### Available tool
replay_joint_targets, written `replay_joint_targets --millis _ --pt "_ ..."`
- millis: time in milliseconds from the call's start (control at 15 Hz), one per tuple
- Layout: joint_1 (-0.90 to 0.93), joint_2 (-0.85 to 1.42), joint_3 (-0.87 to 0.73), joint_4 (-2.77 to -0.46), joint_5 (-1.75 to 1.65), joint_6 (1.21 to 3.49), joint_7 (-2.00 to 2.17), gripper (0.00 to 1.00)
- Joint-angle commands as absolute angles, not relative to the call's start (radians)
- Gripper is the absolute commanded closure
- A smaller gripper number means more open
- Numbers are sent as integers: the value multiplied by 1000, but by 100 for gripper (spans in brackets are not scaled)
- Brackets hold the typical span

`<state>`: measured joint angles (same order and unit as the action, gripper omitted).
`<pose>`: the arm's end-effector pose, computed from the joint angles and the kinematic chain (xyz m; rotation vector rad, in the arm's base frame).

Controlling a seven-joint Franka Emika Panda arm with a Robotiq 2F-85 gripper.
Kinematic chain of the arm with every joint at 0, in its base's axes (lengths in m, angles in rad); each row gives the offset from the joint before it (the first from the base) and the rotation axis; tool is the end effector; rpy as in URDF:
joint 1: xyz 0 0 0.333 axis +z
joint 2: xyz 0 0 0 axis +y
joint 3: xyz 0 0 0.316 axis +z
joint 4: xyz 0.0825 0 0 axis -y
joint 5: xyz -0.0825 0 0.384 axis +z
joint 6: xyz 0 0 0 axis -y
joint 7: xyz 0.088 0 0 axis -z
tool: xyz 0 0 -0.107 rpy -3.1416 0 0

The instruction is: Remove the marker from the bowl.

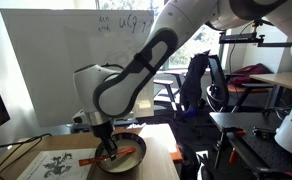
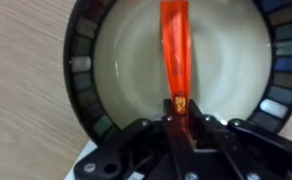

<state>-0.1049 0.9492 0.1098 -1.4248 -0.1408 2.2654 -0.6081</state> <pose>0.7077 -0.0133 0.1177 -2.9467 -1.0221 0.1567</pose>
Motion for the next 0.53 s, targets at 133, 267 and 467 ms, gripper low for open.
replay_joint_targets --millis 133,267,467 --pt "-122 934 119 -1377 -129 2164 -619 98" --pt "-132 893 133 -1407 -121 2136 -641 98" --pt "-133 803 156 -1489 -122 2108 -681 98"
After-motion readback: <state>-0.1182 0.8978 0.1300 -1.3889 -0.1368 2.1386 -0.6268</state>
